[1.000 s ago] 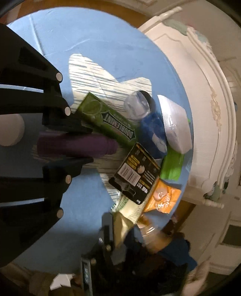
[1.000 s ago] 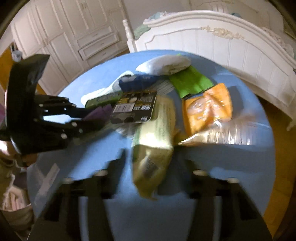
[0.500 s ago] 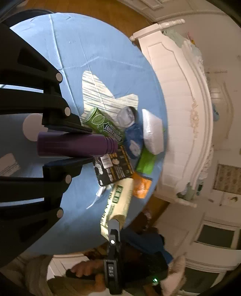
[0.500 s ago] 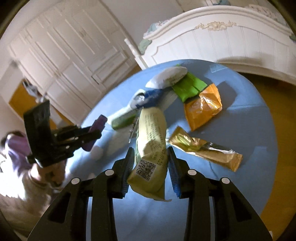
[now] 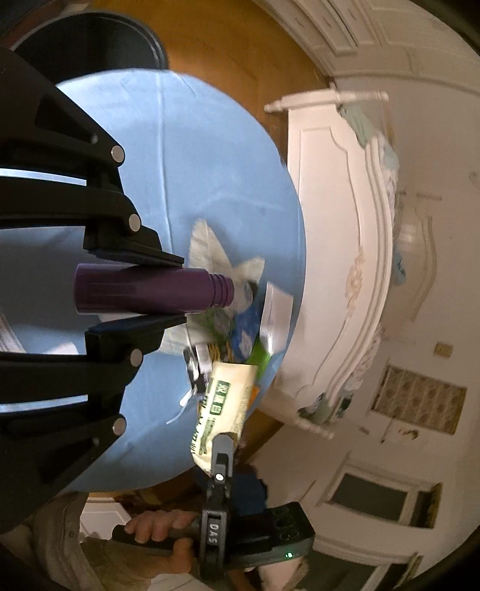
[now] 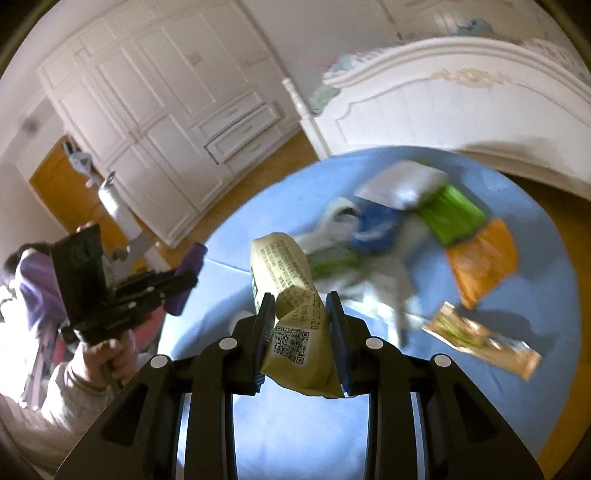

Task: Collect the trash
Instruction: 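Carry the purple bottle and beige bag over the black bin and open both grippers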

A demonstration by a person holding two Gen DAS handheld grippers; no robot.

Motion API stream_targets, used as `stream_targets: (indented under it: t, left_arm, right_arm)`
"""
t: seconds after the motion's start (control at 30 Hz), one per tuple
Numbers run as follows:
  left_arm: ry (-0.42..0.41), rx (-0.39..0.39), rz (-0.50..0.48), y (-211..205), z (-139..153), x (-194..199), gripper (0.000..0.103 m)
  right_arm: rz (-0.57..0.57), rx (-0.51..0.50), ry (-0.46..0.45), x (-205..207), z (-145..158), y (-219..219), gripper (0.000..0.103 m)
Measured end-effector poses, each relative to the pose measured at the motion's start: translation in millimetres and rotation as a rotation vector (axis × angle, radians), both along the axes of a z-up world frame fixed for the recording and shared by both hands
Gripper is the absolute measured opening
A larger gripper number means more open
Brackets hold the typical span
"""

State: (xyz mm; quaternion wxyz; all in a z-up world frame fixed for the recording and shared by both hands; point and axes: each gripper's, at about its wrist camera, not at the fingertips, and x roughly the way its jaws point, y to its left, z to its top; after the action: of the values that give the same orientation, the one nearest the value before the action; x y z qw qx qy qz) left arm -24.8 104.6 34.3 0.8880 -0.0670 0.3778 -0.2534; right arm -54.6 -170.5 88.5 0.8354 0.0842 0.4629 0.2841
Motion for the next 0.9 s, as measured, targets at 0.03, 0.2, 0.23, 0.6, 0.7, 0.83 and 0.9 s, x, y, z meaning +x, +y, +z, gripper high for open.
stream_targets:
  t: [0.03,0.2,0.23,0.6,0.7,0.83,0.9]
  left_arm:
    - [0.0,-0.005,0.018,9,-2,-2,0.025]
    - [-0.006,-0.031,0.119,56,-6,-14,0.025]
    - [-0.008,-0.035,0.14,65,-7,-17,0.025]
    - [0.012,0.012,0.42,172,-29,-48,0.025]
    - [0.041,0.005,0.48,195,-44,-53,0.025]
    - [0.078,0.006,0.521,214,-63,-52,0.025]
    - [0.094,-0.001,0.529,219,-70,-49,0.025]
  right_arm:
    - [0.015,0.004,-0.003,1,3,10,0.029]
    - [0.102,0.038,0.005,11,8,71,0.029]
    - [0.114,0.044,0.01,13,8,82,0.029]
    - [0.299,0.014,0.094,34,-23,241,0.029]
    - [0.334,-0.032,0.115,39,-38,282,0.029]
    - [0.381,-0.107,0.133,44,-57,332,0.029]
    - [0.4,-0.166,0.134,46,-69,356,0.029]
